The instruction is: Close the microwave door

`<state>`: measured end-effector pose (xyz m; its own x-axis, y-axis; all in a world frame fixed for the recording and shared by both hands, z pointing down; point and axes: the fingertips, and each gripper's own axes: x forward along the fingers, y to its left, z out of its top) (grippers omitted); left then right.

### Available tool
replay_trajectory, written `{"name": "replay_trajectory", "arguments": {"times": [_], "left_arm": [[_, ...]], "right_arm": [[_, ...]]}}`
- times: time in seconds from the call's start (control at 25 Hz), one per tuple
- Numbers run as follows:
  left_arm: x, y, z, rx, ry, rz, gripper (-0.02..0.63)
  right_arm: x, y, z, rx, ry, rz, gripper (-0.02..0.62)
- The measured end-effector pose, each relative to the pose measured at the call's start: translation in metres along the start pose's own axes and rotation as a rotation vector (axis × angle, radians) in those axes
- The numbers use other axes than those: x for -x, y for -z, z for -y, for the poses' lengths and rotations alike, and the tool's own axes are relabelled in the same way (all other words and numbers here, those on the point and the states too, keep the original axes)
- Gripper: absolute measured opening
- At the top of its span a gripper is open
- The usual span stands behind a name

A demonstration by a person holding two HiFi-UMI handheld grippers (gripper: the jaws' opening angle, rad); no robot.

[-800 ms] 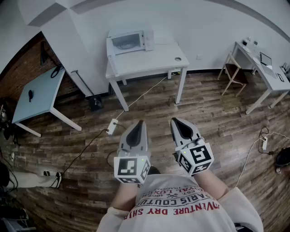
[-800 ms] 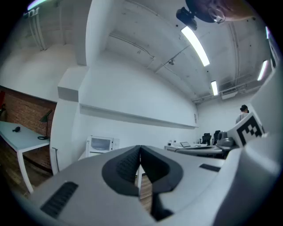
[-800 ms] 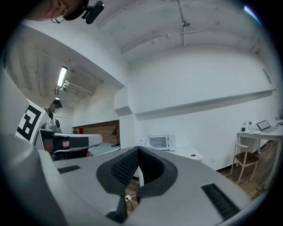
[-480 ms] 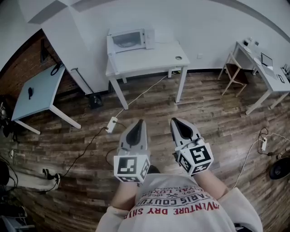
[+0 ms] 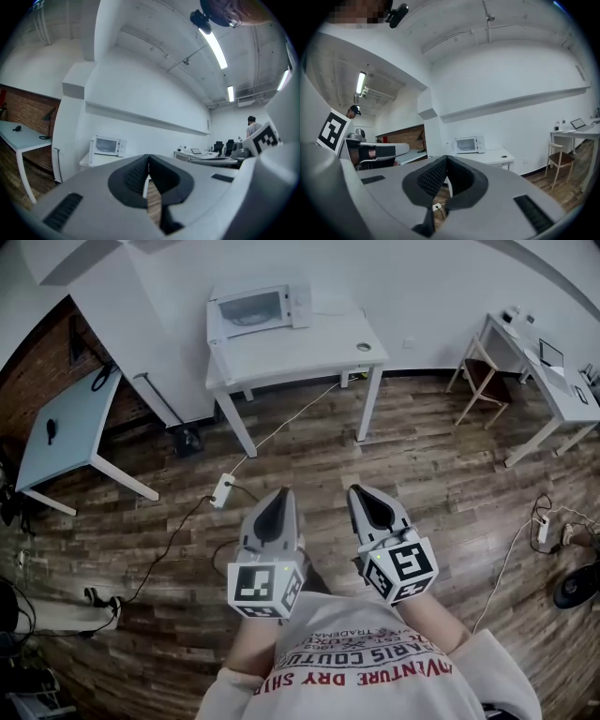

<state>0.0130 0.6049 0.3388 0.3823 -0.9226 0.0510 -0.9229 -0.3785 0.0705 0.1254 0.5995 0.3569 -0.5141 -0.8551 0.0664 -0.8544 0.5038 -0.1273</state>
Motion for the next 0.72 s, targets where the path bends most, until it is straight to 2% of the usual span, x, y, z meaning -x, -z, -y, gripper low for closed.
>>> {"name": "replay_trajectory", "arguments": {"times": [0.28,0.72], "left_arm": [[-0.057,0.010,-0.042,0.002,0.005,-0.014,0.006],[-0.206,-0.028,-0.167,0.005,0.067,-0.008,0.006]], "right_arm": [[-0.061,0.001,0.034,-0.010,0.047,0.000,0.012],[-0.239,-0.032,0.070,0.003,0.104,-0.001,0.012]]}}
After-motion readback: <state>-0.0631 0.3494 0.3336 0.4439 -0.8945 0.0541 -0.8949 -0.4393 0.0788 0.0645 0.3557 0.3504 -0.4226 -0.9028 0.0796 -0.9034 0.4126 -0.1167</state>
